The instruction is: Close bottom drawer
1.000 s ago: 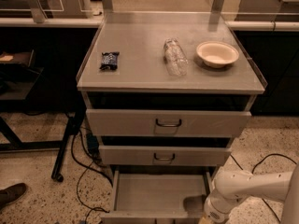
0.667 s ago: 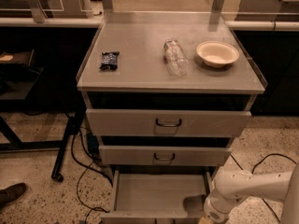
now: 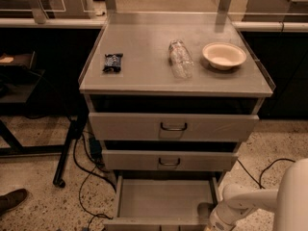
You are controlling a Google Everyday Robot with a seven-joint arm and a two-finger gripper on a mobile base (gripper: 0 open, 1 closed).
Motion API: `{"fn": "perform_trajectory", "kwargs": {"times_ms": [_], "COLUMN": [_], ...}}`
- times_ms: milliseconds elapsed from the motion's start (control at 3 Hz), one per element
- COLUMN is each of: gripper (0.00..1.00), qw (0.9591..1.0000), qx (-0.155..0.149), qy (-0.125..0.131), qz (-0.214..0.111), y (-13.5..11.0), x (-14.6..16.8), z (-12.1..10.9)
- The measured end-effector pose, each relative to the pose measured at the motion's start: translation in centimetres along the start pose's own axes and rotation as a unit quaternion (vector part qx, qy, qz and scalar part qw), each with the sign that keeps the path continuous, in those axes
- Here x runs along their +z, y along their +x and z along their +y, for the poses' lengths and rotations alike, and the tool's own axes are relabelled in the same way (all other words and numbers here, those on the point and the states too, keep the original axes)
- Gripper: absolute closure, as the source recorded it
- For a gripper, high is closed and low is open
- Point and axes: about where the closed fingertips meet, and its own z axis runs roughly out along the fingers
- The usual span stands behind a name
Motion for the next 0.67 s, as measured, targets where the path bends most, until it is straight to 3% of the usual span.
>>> {"fn": "perform_trajectory", "kwargs": {"times_ms": [667], "gripper": [1.0], "qw": [0.9997], "qx": [-0.008], "qy": [0.018], "qz": [-0.013], "y": [-0.4], "x": [1.7], "z": [-1.2]}}
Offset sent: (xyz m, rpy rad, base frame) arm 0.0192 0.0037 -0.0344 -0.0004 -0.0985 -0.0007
